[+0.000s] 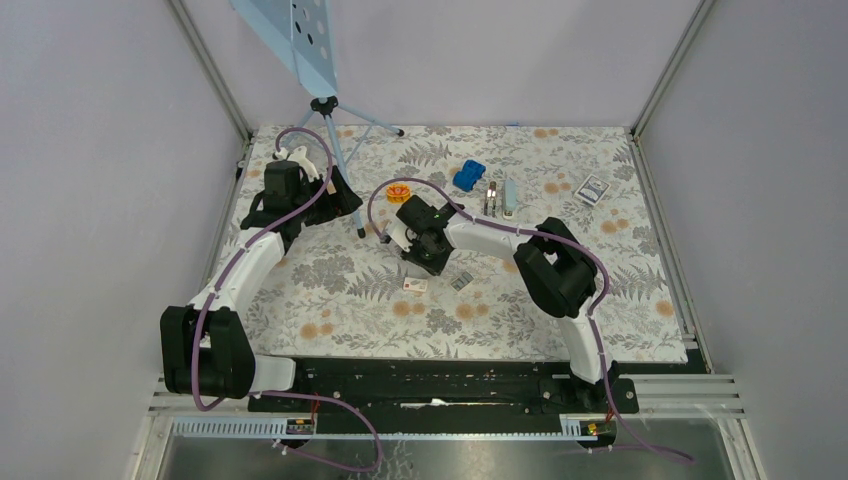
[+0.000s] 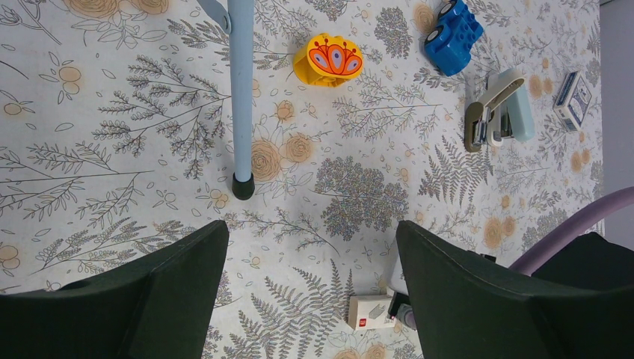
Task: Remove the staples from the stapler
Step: Pick up the staple from the center of the board.
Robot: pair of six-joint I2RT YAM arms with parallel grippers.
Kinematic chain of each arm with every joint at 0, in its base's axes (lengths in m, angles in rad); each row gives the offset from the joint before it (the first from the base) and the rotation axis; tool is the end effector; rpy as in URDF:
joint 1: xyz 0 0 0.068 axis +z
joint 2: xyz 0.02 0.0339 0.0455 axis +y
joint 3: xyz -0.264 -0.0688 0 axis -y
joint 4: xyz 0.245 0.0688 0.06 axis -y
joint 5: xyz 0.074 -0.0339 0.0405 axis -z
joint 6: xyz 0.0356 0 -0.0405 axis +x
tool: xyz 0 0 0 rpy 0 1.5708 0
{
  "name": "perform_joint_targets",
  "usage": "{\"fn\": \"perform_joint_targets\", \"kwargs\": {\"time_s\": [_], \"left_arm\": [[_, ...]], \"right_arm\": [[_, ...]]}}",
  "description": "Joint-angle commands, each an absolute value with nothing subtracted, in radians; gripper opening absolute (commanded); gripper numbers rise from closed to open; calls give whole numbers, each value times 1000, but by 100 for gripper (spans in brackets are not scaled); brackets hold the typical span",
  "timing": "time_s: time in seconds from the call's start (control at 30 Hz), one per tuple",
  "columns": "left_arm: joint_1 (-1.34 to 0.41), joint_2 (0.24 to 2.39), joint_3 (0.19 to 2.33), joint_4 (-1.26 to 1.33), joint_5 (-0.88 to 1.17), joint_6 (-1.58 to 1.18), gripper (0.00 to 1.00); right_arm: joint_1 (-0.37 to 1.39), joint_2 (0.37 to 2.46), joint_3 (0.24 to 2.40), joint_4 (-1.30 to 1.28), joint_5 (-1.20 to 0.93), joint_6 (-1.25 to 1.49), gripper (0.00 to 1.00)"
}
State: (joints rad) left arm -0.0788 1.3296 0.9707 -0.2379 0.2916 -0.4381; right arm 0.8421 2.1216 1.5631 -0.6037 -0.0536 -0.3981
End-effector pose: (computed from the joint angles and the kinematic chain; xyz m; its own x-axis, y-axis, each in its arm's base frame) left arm 0.2951 -0.0336 0.2792 -0.6399 -0.3570 -0.6805 0.0453 0.8665 -0.4972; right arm 0.2924 0.3305 0.1590 -0.2690 -0.8827 -0.3853 -0.9367 0.3329 -0.1087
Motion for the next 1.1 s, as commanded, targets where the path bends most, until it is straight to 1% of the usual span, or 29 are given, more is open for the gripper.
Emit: {"fn": "perform_joint_targets", "kwargs": {"time_s": [0.0,0.23,0.4,0.6,0.9,1.07], "left_arm": [[-77,1296,968,-198,295,-439,87],[-77,1296,968,-197,298,-438,87],[-77,1296,968,-197,299,-439,87],[-75,1296,968,-195,299,-440,87],[-75,1298,968,-193,303,-440,87],[-75,1301,968,-187,320,-442,88]], "right_arm": [[848,2167,1543,-600,-61,-353,22],[839,2115,1523,-560,32,-192,20],[799,2060,1535,-557,36,-64,20],[701,2009,1513,-560,-42,83,19],[570,1886,1374,-455,-165,261,19],[534,1832,1332,-427,-197,312,19]]}}
